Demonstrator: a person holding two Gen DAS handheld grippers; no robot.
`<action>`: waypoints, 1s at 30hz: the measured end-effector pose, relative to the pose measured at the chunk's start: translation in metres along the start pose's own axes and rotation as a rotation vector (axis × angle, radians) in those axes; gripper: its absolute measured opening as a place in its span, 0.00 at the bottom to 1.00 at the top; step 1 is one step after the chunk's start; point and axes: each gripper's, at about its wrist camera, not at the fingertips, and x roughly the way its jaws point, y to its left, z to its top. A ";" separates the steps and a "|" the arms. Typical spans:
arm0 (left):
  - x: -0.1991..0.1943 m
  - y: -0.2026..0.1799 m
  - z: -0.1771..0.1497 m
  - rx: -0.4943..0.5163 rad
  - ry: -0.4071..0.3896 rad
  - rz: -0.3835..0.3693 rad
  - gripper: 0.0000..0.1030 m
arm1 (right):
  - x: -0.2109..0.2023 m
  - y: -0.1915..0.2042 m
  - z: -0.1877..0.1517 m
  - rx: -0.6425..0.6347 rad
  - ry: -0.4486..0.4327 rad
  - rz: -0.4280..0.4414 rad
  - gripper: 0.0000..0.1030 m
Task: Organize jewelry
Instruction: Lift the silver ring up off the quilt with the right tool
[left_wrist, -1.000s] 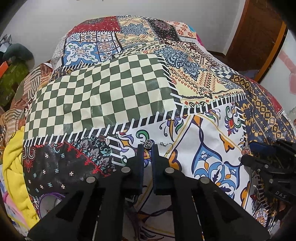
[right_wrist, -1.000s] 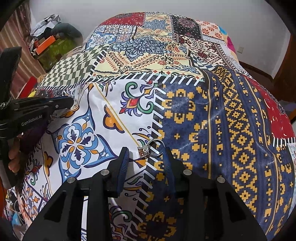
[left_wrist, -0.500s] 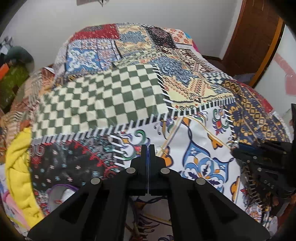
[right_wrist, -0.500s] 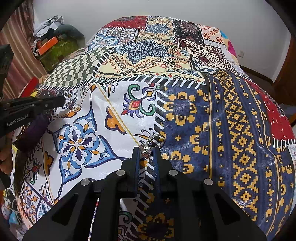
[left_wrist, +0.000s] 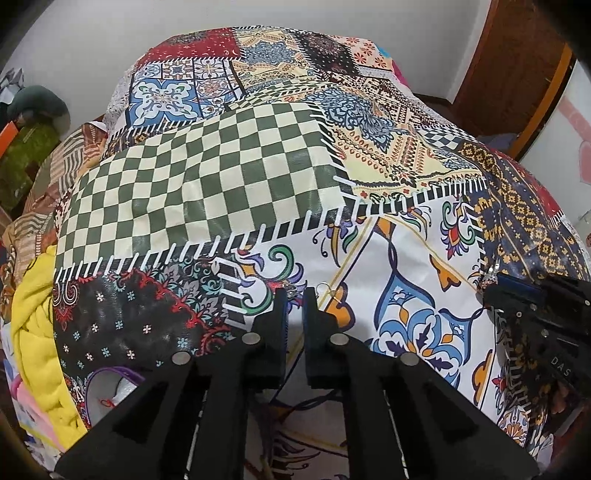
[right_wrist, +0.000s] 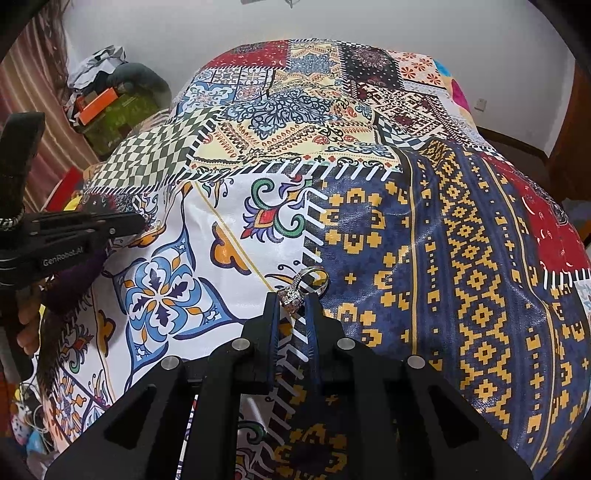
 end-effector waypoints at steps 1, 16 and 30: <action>0.000 -0.001 0.000 0.001 0.000 0.002 0.11 | 0.000 0.001 0.000 0.000 0.000 0.001 0.12; 0.012 0.000 0.007 -0.010 -0.015 0.000 0.08 | -0.001 0.001 -0.001 0.003 -0.010 0.013 0.12; -0.047 -0.011 -0.002 0.005 -0.133 -0.021 0.08 | -0.022 0.006 0.004 0.029 -0.063 0.007 0.12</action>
